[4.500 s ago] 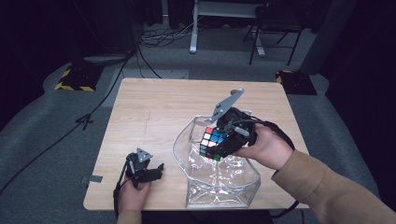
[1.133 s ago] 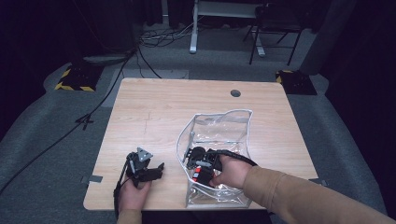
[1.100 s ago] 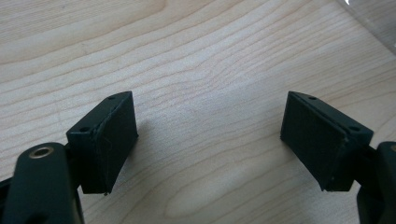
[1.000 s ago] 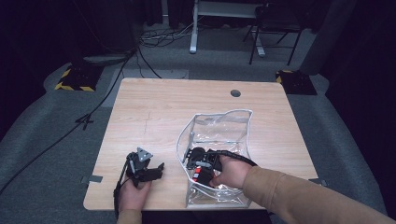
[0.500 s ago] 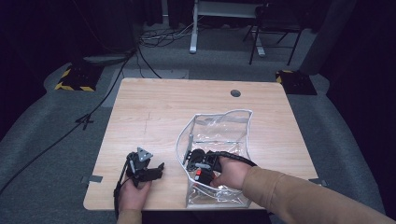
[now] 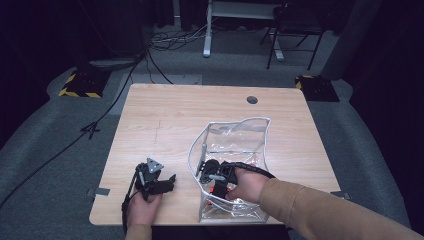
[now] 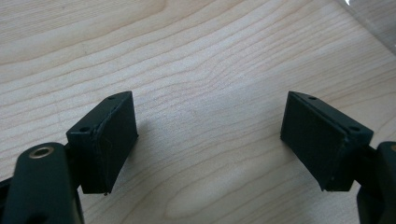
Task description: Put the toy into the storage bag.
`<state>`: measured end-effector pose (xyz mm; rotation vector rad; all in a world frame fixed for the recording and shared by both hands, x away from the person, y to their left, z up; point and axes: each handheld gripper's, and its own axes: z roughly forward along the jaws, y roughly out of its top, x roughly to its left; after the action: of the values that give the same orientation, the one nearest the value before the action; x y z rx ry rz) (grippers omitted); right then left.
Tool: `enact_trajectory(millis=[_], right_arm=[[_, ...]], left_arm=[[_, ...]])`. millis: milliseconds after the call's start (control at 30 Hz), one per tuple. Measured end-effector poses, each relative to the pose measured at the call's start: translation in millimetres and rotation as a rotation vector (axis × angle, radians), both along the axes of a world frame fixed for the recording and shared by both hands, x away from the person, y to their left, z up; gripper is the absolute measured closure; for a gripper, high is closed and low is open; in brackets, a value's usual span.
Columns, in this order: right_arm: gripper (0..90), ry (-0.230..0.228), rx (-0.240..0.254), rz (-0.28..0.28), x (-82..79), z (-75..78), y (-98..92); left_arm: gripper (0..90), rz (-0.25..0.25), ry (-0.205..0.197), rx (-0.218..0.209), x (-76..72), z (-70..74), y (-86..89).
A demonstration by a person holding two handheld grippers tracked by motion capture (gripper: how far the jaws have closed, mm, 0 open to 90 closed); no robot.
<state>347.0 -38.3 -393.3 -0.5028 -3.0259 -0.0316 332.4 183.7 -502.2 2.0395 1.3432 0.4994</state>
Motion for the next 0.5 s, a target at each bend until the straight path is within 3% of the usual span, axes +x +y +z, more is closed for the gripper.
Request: enact_trajectory(millis=[133, 233, 367, 400, 500], right_arm=[[33.4, 0.003, 0.014, -0.001, 0.6, 4.7, -0.9], [33.5, -0.028, 0.047, 0.029, 3.1, 9.9, -2.4], [33.6, -0.029, 0.07, 0.022, 2.2, 19.7, -4.4], [33.6, -0.009, 0.055, -0.019, -0.4, 24.0, -4.6], [33.7, -0.018, 0.078, -0.025, -1.0, 32.7, -7.4]], left_arm=[[18.9, 0.0, 0.0, 0.0, 0.0, 0.0, 0.0], [18.9, 0.0, 0.0, 0.0, 0.0, 0.0, 0.0], [18.9, 0.0, 0.0, -0.001, 0.0, 0.0, 0.0], [18.8, 0.0, 0.0, 0.0, 0.0, 0.0, 0.0], [18.9, 0.0, 0.0, -0.001, 0.0, 0.0, 0.0]])
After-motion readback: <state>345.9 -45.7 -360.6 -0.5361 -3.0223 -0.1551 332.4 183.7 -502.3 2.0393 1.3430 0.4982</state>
